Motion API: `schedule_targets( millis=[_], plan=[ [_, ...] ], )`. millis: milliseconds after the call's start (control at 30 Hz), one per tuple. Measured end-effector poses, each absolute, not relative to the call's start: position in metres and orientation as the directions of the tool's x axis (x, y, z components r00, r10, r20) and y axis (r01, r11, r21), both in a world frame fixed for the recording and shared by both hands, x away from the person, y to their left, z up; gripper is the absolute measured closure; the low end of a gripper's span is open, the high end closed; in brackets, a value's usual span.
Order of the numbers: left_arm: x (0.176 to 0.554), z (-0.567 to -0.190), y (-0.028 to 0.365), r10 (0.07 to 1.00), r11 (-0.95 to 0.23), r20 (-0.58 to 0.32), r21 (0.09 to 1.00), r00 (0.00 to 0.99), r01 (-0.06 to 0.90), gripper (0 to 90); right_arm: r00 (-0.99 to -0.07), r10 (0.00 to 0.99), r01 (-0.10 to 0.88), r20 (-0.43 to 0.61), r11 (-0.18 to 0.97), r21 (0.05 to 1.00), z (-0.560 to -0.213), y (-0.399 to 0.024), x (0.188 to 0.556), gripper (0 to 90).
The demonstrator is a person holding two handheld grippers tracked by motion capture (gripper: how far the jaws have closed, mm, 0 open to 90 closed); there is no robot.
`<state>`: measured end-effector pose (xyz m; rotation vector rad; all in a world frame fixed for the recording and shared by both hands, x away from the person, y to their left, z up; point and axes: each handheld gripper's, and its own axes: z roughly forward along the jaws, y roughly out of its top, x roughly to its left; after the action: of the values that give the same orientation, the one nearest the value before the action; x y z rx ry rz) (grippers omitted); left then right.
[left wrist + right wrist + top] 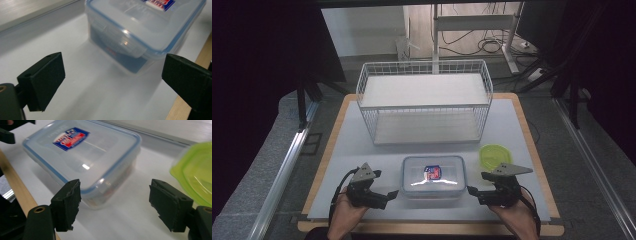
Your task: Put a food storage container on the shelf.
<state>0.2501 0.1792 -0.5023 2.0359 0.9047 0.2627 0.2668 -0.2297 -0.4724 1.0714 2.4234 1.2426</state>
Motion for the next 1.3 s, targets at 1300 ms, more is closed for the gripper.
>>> schedule_targets(
  millis=[1300],
  plan=[
    [0.283,-0.511,0.148,0.562,-0.306,-0.379,0.731,0.735,0.610,12.6,-0.687,0.637,0.667,0.348,0.364,0.650,-0.483,-0.198,0.299,25.0]
  ],
)
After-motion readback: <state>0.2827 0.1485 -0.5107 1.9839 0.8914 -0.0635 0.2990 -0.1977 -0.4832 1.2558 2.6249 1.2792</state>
